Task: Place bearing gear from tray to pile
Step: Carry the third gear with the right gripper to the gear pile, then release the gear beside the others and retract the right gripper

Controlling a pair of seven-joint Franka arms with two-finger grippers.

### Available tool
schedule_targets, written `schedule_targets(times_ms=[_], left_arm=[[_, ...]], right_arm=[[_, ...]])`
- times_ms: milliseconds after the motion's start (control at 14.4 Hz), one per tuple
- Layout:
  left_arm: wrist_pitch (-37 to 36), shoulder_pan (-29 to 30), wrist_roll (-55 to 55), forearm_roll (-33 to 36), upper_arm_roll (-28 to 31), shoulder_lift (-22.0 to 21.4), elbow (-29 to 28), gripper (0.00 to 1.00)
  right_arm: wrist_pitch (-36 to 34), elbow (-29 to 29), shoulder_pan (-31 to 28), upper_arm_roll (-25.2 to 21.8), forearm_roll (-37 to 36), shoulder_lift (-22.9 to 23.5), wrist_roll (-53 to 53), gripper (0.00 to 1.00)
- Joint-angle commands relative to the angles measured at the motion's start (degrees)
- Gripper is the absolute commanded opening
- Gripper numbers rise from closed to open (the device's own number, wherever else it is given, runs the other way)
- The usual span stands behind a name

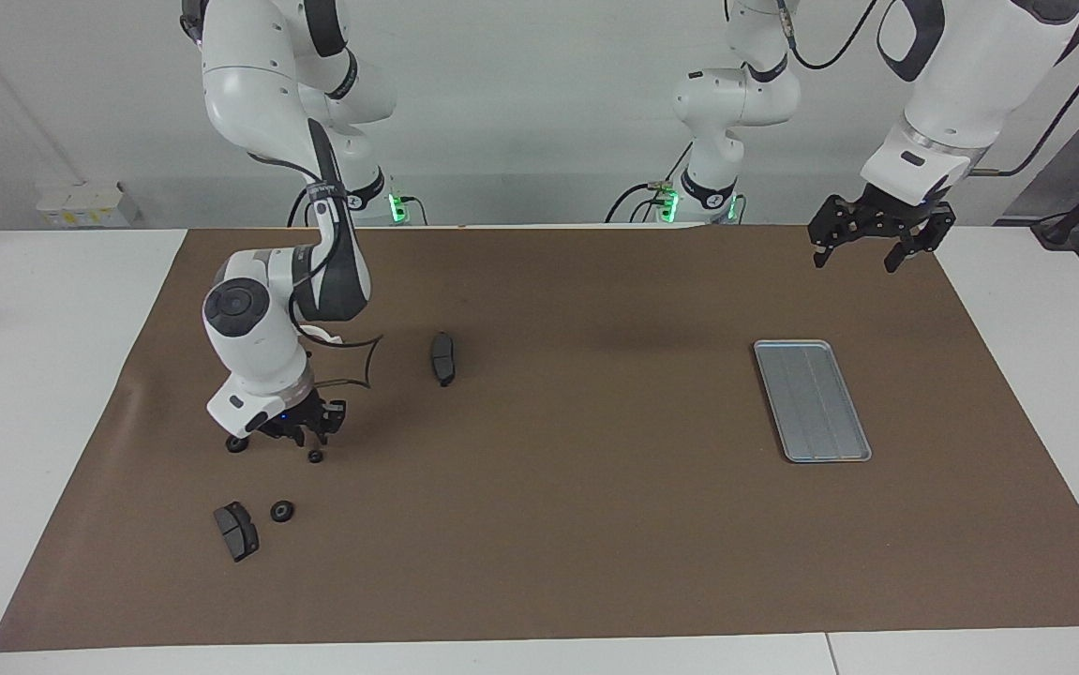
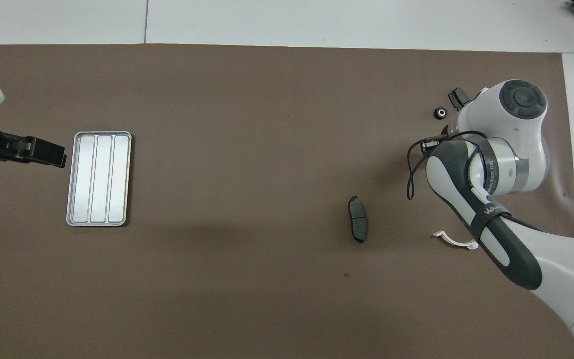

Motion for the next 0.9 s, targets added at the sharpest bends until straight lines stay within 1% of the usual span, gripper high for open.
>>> schedule_targets(times_ms=[0, 277, 554, 692, 831], left_arm=[[-0.1, 0.4, 0.8, -0.8, 0.1, -1.8, -1.9, 1.0], [-0.1, 0.3, 0.8, -0.8, 0.1, -1.8, -1.9, 1.0], [-0.1, 0.3, 0.8, -0.8, 0.1, -1.8, -1.9, 1.0], [-0.1, 0.4, 0.8, -0.8, 0.1, -1.8, -1.9, 1.0], [-0.1, 0.4, 0.8, -0.8, 0.1, -1.8, -1.9, 1.0]], right_arm=[[-3.6, -1.9, -0.5, 0.5, 0.2, -6.1, 0.0, 1.0], [-11.2, 1.6, 0.0, 0.5, 0.6, -13.6, 0.2, 1.0], [-18.9, 1.9, 0.6, 0.5, 0.7, -22.7, 0.0, 1.0], [-22.4, 1.9, 0.9, 0.5, 1.1, -25.3, 0.2, 1.0], [-24.2, 1.9, 0.8, 0.5, 5.0, -27.0, 1.7, 1.0]])
